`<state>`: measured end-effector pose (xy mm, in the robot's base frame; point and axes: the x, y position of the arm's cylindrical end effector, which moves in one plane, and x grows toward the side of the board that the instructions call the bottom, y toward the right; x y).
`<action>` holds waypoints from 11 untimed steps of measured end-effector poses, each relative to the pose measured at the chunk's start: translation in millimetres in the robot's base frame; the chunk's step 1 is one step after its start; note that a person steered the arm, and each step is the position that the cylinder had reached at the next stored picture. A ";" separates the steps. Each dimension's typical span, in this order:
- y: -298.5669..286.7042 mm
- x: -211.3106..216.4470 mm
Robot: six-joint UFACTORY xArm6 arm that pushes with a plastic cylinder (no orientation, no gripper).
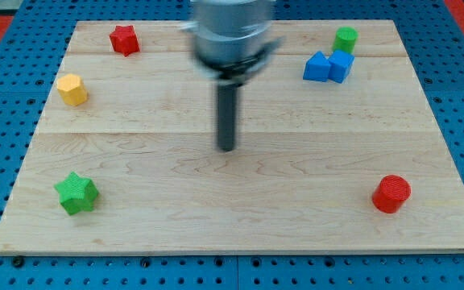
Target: Push the green star to the bottom right of the hexagon
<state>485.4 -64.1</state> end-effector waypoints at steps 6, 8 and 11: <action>-94.8 83.3; -110.8 17.5; 49.5 -91.7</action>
